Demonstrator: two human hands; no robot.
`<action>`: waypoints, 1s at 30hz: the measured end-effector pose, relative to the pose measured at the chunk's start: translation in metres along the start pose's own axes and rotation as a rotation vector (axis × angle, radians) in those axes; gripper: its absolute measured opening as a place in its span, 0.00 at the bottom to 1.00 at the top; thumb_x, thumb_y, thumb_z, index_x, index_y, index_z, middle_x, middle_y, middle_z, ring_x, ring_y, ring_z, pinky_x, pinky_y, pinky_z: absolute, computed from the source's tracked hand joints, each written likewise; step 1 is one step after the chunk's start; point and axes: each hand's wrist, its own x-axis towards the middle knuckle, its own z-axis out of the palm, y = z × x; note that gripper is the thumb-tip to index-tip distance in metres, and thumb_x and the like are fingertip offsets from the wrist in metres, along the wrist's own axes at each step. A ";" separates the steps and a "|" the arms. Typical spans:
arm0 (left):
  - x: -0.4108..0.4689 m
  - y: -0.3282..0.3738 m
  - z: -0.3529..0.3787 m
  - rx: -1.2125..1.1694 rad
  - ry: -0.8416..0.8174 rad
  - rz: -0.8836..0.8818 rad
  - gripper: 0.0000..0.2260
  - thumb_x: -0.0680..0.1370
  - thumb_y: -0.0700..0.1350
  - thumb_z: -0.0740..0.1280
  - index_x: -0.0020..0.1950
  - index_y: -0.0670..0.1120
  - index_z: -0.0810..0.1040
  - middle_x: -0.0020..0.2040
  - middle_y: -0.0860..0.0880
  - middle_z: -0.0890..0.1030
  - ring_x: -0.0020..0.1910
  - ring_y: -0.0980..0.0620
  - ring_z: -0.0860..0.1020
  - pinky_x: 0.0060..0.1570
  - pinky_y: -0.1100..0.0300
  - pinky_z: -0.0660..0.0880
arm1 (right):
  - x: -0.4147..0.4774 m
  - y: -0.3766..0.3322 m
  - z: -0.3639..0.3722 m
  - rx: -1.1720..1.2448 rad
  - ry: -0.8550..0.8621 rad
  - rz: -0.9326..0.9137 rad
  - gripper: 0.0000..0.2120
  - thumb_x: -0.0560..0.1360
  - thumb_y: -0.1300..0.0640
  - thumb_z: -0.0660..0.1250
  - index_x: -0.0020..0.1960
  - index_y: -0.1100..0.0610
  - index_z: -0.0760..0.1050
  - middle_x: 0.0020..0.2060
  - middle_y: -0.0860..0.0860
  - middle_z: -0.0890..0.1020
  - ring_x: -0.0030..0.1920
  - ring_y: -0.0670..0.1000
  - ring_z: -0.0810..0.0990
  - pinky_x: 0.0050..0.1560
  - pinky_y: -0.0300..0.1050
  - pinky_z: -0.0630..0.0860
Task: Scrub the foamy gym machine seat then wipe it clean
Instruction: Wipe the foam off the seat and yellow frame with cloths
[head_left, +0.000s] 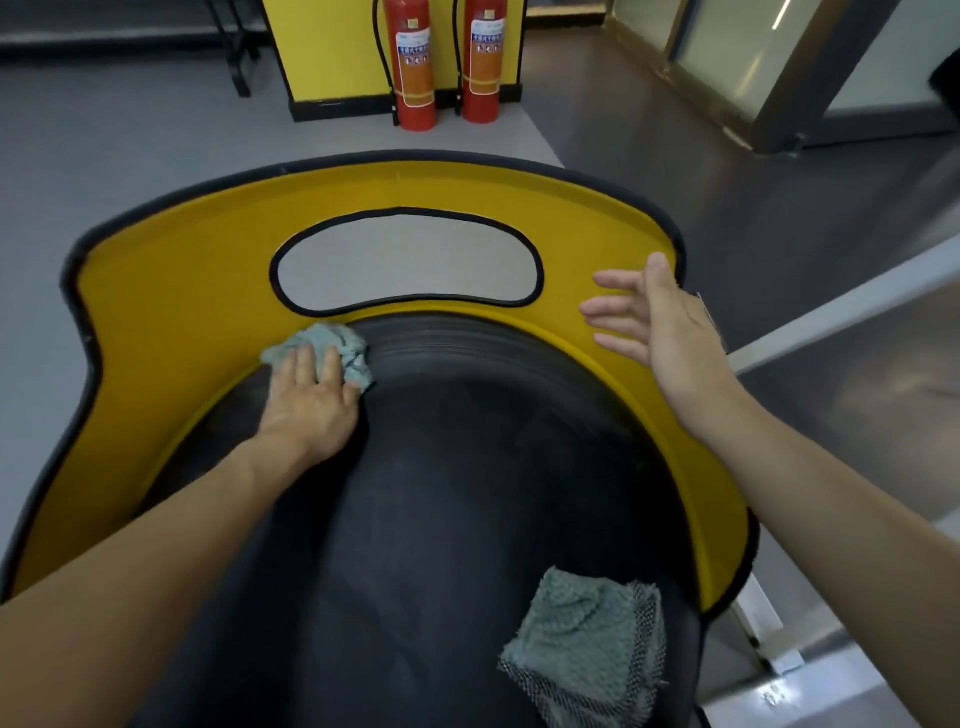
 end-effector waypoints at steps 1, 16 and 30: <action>0.003 0.025 -0.005 -0.004 0.031 0.076 0.28 0.82 0.48 0.39 0.81 0.43 0.58 0.81 0.35 0.52 0.79 0.32 0.51 0.78 0.42 0.48 | -0.002 0.000 -0.002 -0.002 -0.008 0.006 0.26 0.86 0.42 0.45 0.64 0.53 0.77 0.53 0.52 0.85 0.56 0.48 0.84 0.61 0.49 0.80; -0.020 0.219 -0.028 -0.009 0.095 0.445 0.28 0.85 0.52 0.47 0.83 0.43 0.44 0.83 0.42 0.46 0.82 0.42 0.44 0.77 0.44 0.44 | 0.006 -0.007 0.004 0.058 -0.045 -0.003 0.26 0.86 0.42 0.45 0.62 0.53 0.78 0.50 0.54 0.86 0.54 0.49 0.85 0.60 0.50 0.81; -0.092 0.251 -0.007 -0.145 -0.019 0.670 0.26 0.86 0.54 0.43 0.83 0.48 0.44 0.83 0.47 0.40 0.80 0.48 0.34 0.77 0.45 0.32 | 0.010 0.015 0.010 -0.116 -0.174 -0.002 0.23 0.84 0.35 0.47 0.57 0.43 0.79 0.51 0.47 0.86 0.56 0.44 0.83 0.65 0.53 0.77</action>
